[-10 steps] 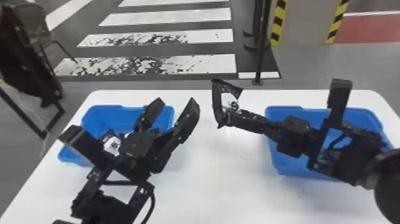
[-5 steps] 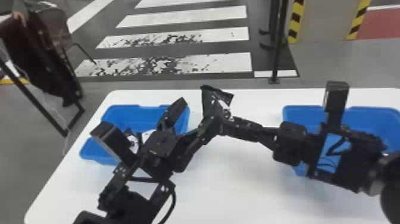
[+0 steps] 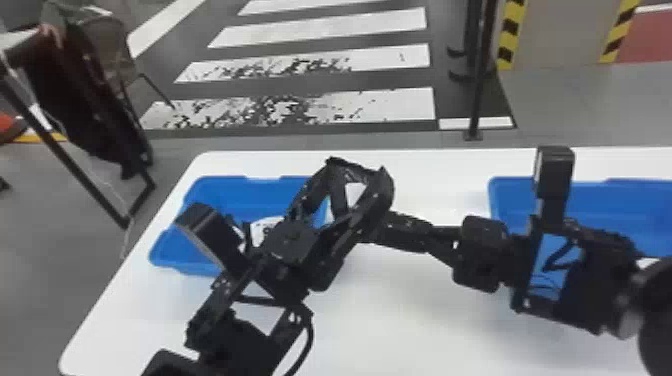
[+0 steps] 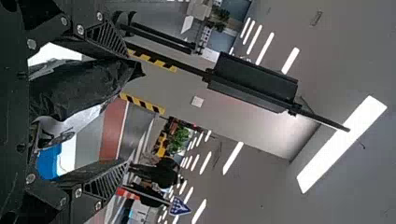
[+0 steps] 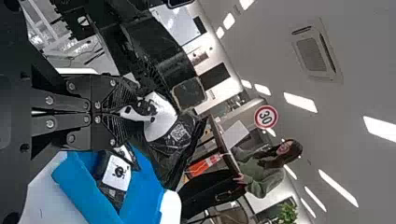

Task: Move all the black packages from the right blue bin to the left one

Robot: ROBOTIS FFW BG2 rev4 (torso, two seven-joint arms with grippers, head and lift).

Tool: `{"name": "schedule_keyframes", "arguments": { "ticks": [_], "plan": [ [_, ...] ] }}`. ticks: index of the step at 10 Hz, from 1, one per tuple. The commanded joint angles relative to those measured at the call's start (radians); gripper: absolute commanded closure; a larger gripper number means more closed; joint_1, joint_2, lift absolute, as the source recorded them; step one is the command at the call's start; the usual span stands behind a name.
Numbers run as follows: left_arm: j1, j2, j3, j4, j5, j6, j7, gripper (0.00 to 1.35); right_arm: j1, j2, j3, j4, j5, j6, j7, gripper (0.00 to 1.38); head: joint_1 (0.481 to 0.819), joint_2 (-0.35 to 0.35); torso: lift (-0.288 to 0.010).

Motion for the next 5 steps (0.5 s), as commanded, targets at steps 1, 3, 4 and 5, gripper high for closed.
{"name": "schedule_keyframes", "arguments": {
  "ticks": [1, 3, 4, 5],
  "plan": [
    [0.003, -0.002, 0.002, 0.001, 0.024, 0.031, -0.003, 0.72, -0.001, 0.0, -0.001, -0.004, 0.004, -0.008, 0.0, 1.25, 0.695, 0.227, -0.179],
    [0.003, -0.002, 0.008, -0.002, -0.022, -0.006, -0.005, 1.21, -0.006, 0.002, 0.001, 0.006, -0.002, -0.026, 0.0, 1.25, 0.695, 0.223, -0.179],
    [0.003, -0.002, 0.008, -0.002, -0.026, -0.033, -0.006, 1.21, -0.006, 0.005, -0.001, 0.018, -0.006, -0.033, 0.0, 1.25, 0.695, 0.225, -0.179],
    [0.003, -0.002, 0.008, -0.002, -0.036, -0.053, -0.006, 1.21, -0.008, 0.006, -0.001, 0.028, -0.008, -0.04, 0.0, 1.25, 0.695, 0.228, -0.179]
  ]
}}
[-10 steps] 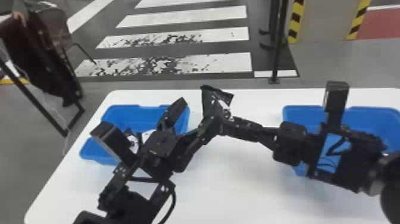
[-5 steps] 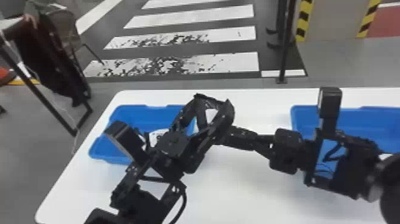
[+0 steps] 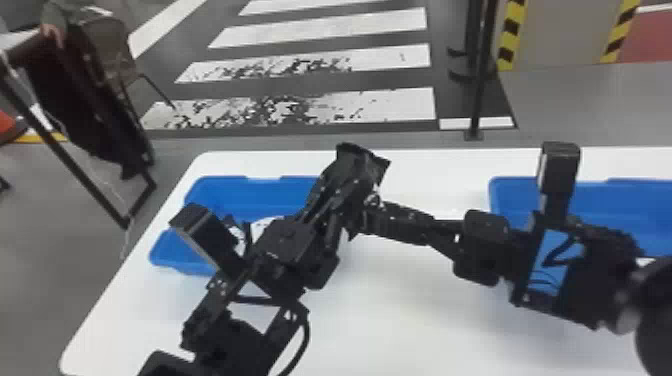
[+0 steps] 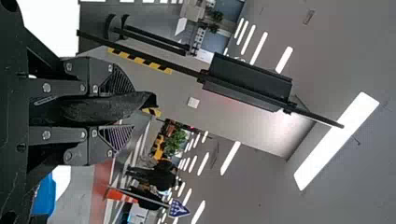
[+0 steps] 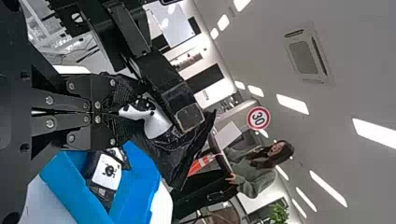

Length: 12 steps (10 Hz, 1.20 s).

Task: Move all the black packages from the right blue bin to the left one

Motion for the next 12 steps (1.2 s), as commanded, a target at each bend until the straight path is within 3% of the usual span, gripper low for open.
{"name": "schedule_keyframes", "arguments": {
  "ticks": [1, 2, 3, 4, 6, 7, 10, 11, 12],
  "plan": [
    [0.0, 0.0, 0.0, 0.0, -0.006, -0.033, 0.0, 1.21, -0.003, 0.001, -0.001, 0.011, -0.002, -0.01, -0.001, 1.25, 0.695, 0.23, -0.179],
    [0.0, 0.0, 0.004, 0.0, -0.01, -0.037, 0.002, 1.21, -0.008, 0.007, -0.001, 0.033, -0.02, -0.024, -0.001, 1.2, 0.695, 0.231, -0.179],
    [-0.003, -0.003, 0.018, 0.0, -0.024, -0.023, 0.002, 1.21, -0.008, 0.01, -0.001, 0.057, -0.045, -0.054, -0.001, 1.03, 0.695, 0.233, -0.179],
    [-0.003, -0.006, 0.042, 0.007, -0.05, -0.033, 0.006, 1.21, -0.008, 0.01, -0.001, 0.072, -0.051, -0.071, 0.0, 0.98, 0.695, 0.232, -0.179],
    [-0.061, -0.014, 0.116, 0.137, -0.14, -0.099, 0.045, 1.21, 0.022, 0.012, -0.045, 0.094, -0.075, -0.093, 0.0, 0.21, 0.695, 0.25, -0.179],
    [-0.106, -0.015, 0.174, 0.223, -0.222, -0.121, 0.069, 1.21, 0.029, 0.016, -0.068, 0.104, -0.071, -0.095, -0.001, 0.1, 0.692, 0.268, -0.179],
    [-0.189, -0.018, 0.265, 0.42, -0.337, -0.217, 0.135, 1.21, 0.031, 0.021, -0.084, 0.109, -0.047, -0.115, -0.001, 0.11, 0.682, 0.347, -0.179],
    [-0.209, -0.017, 0.269, 0.454, -0.325, -0.209, 0.146, 1.21, 0.029, 0.023, -0.092, 0.114, -0.045, -0.125, -0.007, 0.11, 0.681, 0.35, -0.179],
    [-0.219, -0.018, 0.263, 0.469, -0.311, -0.226, 0.177, 1.13, 0.029, 0.024, -0.106, 0.109, -0.024, -0.125, -0.009, 0.11, 0.681, 0.35, -0.179]
  ]
}}
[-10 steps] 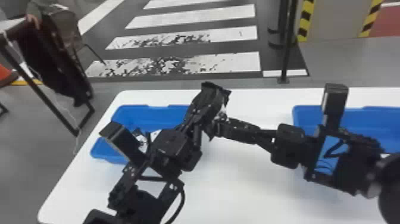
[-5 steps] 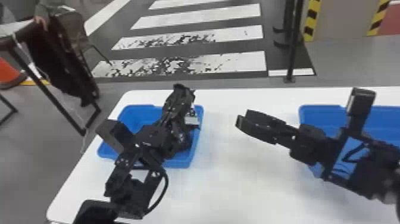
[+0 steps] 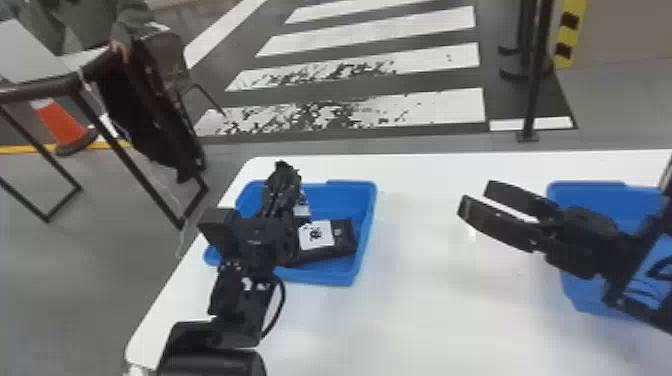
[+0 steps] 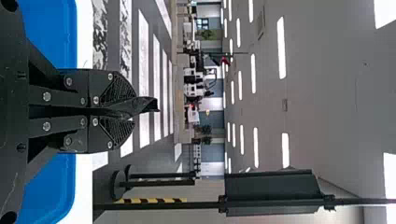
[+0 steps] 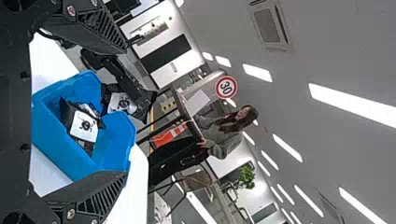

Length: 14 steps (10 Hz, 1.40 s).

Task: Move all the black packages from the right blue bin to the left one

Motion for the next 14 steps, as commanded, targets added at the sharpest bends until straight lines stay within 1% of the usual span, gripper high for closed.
{"name": "schedule_keyframes", "arguments": {
  "ticks": [1, 2, 3, 4, 5, 6, 7, 8, 9, 10, 11, 12, 13, 14],
  "plan": [
    [-0.004, -0.001, -0.02, 0.02, 0.087, -0.025, 0.017, 0.59, 0.002, 0.001, -0.018, -0.004, 0.032, -0.002, -0.003, 0.11, 0.679, 0.35, -0.179],
    [0.001, -0.004, -0.032, 0.02, 0.115, -0.049, 0.017, 0.11, 0.014, 0.002, -0.06, -0.036, 0.106, 0.02, -0.014, 0.11, 0.676, 0.35, -0.179],
    [0.013, -0.004, -0.048, -0.005, 0.125, -0.084, 0.014, 0.07, 0.07, 0.007, -0.133, -0.154, 0.223, 0.067, -0.069, 0.1, 0.675, 0.346, -0.179],
    [0.042, -0.007, -0.062, -0.073, 0.121, -0.057, 0.008, 0.17, 0.151, 0.019, -0.221, -0.316, 0.355, 0.16, -0.159, 0.1, 0.674, 0.33, -0.179],
    [0.079, -0.01, -0.074, -0.142, 0.111, -0.03, -0.003, 0.2, 0.21, 0.035, -0.295, -0.458, 0.503, 0.268, -0.235, 0.1, 0.668, 0.292, -0.179],
    [0.116, -0.01, -0.082, -0.194, 0.113, -0.015, -0.025, 0.21, 0.24, 0.041, -0.337, -0.544, 0.616, 0.357, -0.301, 0.1, 0.664, 0.232, -0.179],
    [0.158, -0.015, -0.088, -0.228, 0.119, -0.027, -0.054, 0.21, 0.274, 0.044, -0.357, -0.611, 0.642, 0.445, -0.393, 0.11, 0.665, 0.169, -0.179],
    [0.197, -0.018, -0.11, -0.257, 0.145, -0.034, -0.064, 0.2, 0.289, 0.052, -0.373, -0.655, 0.646, 0.565, -0.491, 0.1, 0.669, 0.136, -0.179],
    [0.222, -0.019, -0.13, -0.28, 0.163, -0.015, -0.077, 0.2, 0.269, 0.058, -0.393, -0.66, 0.64, 0.69, -0.551, 0.1, 0.684, 0.082, -0.179],
    [0.239, -0.018, -0.142, -0.297, 0.165, 0.0, -0.094, 0.2, 0.232, 0.058, -0.391, -0.652, 0.632, 0.813, -0.617, 0.1, 0.695, 0.029, -0.179],
    [0.256, -0.016, -0.156, -0.319, 0.189, 0.017, -0.109, 0.2, 0.176, 0.062, -0.393, -0.591, 0.596, 0.926, -0.653, 0.09, 0.695, -0.015, -0.179],
    [0.28, -0.013, -0.18, -0.353, 0.213, 0.02, -0.11, 0.2, 0.127, 0.064, -0.397, -0.537, 0.584, 1.002, -0.663, 0.1, 0.695, -0.048, -0.179],
    [0.293, -0.013, -0.188, -0.378, 0.213, 0.027, -0.11, 0.2, 0.07, 0.064, -0.395, -0.493, 0.588, 1.117, -0.669, 0.09, 0.695, -0.061, -0.179],
    [0.29, -0.012, -0.19, -0.378, 0.213, 0.034, -0.11, 0.2, 0.016, 0.059, -0.383, -0.451, 0.592, 1.197, -0.67, 0.1, 0.695, -0.089, -0.179]
  ]
}}
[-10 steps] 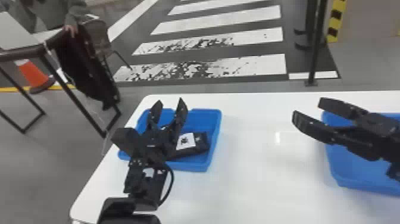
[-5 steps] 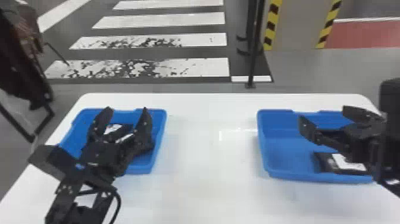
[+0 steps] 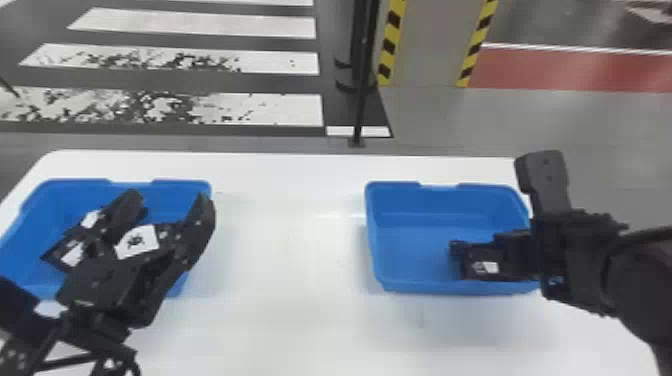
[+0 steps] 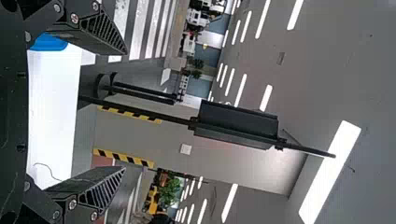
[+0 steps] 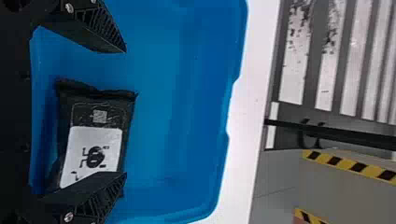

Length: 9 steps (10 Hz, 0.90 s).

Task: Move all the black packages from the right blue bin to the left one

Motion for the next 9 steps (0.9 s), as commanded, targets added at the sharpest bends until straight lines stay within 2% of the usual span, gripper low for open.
{"name": "schedule_keyframes", "arguments": {
  "ticks": [1, 4, 9],
  "plan": [
    [0.002, 0.001, -0.002, -0.008, 0.006, 0.006, -0.002, 0.2, -0.068, -0.004, 0.019, 0.032, 0.003, 0.051, -0.028, 0.1, 0.695, -0.111, -0.179],
    [0.002, 0.001, -0.008, -0.013, 0.008, 0.009, -0.002, 0.2, -0.152, -0.018, 0.041, 0.142, -0.015, 0.051, -0.039, 0.1, 0.695, -0.128, -0.179],
    [0.002, 0.001, -0.012, -0.013, 0.008, 0.014, -0.003, 0.2, -0.127, -0.021, 0.007, 0.191, -0.025, 0.051, -0.04, 0.1, 0.695, -0.144, -0.179]
  ]
}}
